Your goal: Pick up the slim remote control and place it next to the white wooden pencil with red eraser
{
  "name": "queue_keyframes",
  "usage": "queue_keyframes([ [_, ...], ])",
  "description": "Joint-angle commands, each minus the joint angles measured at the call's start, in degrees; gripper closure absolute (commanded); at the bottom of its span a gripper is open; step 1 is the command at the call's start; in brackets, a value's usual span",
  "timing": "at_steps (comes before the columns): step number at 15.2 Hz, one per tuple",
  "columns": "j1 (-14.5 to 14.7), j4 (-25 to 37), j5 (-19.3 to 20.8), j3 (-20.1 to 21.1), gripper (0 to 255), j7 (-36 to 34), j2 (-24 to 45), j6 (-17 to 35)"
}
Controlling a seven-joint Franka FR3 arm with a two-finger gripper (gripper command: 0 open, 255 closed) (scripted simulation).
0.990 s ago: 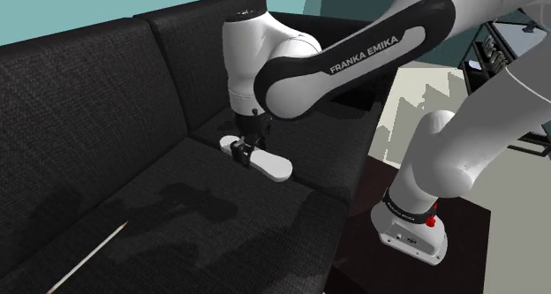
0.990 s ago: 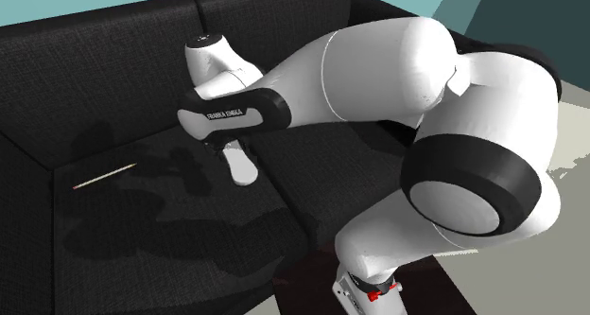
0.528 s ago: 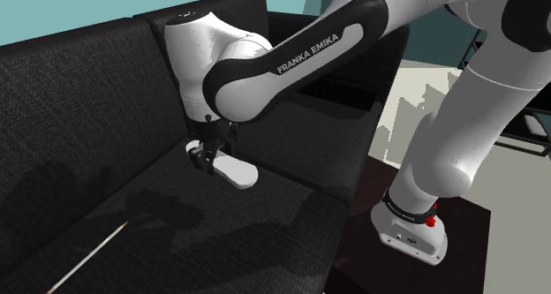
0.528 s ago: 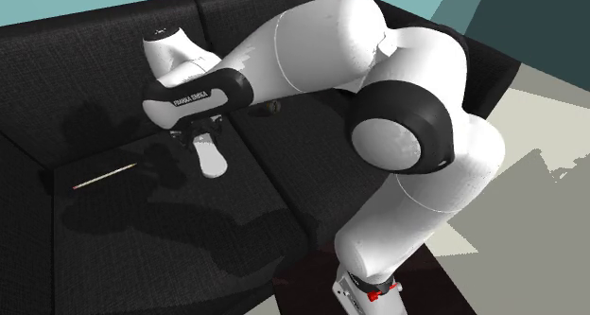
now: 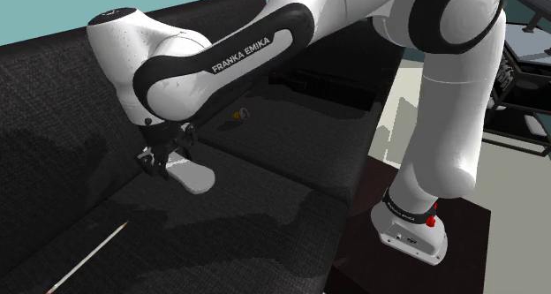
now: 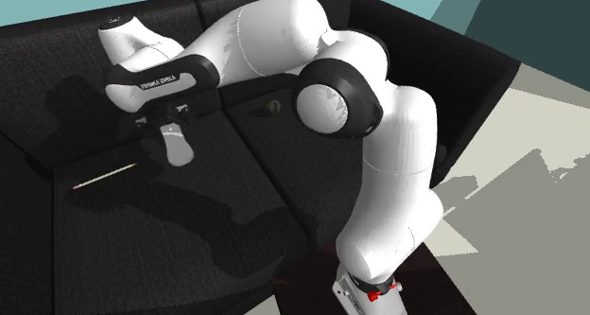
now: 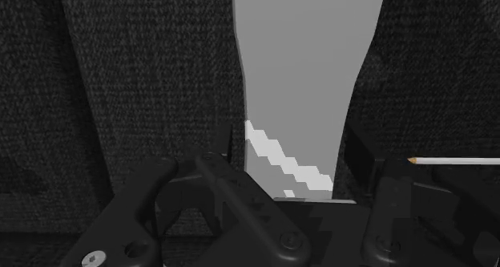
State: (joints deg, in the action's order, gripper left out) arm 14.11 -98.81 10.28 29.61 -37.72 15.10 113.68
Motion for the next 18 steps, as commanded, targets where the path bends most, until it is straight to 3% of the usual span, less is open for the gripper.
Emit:
queue_keyframes([
  [1,2.2,7.6,2.8,-0.3,255,-1.9,5.8,-2.5],
  [5,7.1,22.4,6.5,-1.4,255,-3.4,15.7,-8.2],
  [18,6.6,15.4,7.9,-2.2,255,-4.8,17.7,0.5],
])
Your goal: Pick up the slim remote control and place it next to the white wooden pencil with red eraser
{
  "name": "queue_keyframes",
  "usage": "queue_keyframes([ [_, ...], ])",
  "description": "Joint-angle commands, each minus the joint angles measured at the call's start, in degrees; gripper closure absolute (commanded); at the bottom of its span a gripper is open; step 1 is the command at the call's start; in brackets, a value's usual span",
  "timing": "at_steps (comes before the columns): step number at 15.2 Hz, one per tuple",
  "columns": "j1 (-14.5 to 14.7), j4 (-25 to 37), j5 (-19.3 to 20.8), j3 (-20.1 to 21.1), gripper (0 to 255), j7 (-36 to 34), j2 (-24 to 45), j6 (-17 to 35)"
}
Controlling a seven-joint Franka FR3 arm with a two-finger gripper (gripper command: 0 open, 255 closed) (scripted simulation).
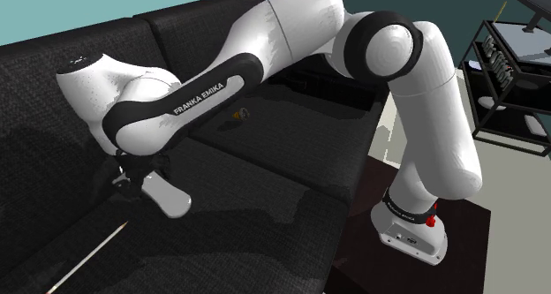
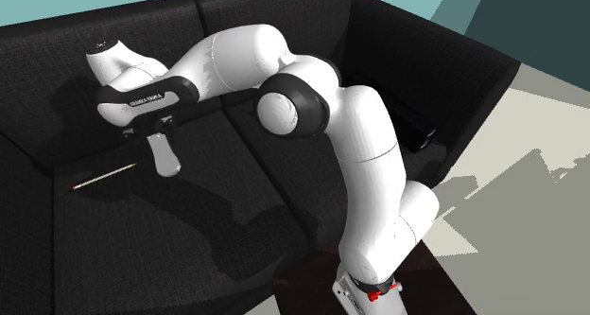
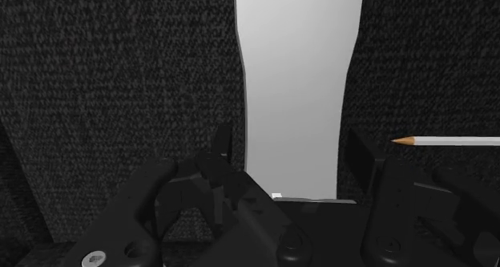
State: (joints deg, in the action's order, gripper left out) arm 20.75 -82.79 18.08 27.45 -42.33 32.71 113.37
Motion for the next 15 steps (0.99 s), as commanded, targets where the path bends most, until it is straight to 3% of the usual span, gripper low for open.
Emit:
queue_keyframes([
  [1,0.0,-1.1,0.3,-0.2,255,-0.3,0.4,1.4],
  [12,0.0,-2.2,0.8,-0.4,255,-0.6,1.2,3.3],
  [13,0.0,-2.2,0.8,-0.4,0,-0.6,1.2,3.3],
  [15,0.0,-2.2,0.8,-0.4,0,-0.6,1.2,3.3],
])
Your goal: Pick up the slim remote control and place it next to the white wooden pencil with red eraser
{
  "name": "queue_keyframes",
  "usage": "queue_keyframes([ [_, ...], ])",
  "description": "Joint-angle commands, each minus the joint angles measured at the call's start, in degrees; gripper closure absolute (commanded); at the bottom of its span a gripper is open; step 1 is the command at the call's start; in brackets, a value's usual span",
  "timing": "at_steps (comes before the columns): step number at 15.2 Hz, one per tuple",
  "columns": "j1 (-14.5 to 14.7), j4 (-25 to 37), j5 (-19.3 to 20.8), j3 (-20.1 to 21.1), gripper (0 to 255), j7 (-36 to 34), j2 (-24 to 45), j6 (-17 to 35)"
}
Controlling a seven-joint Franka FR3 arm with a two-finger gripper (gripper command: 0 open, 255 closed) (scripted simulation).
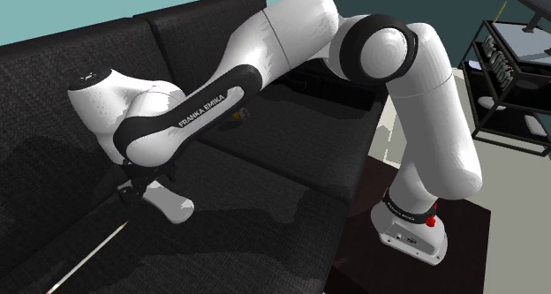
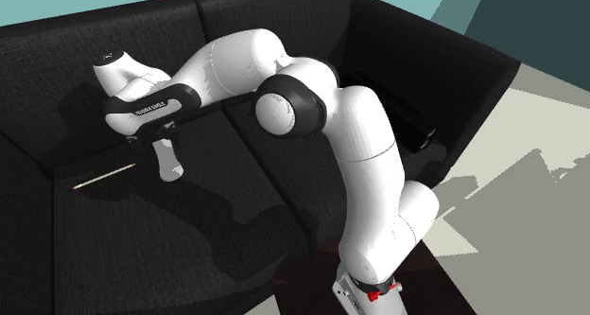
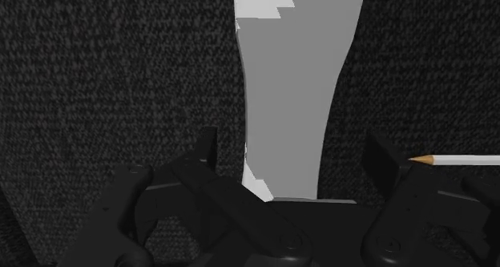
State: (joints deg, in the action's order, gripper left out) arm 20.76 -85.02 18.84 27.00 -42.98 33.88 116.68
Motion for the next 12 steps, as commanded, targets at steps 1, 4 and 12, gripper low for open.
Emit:
queue_keyframes([
  [1,0.0,0.0,0.0,0.0,0,0.0,0.0,0.0],
  [4,-0.1,0.8,-0.4,0.3,0,0.3,-0.7,-1.5],
  [12,0.0,3.5,-1.4,0.9,0,0.9,-2.5,-5.7],
])
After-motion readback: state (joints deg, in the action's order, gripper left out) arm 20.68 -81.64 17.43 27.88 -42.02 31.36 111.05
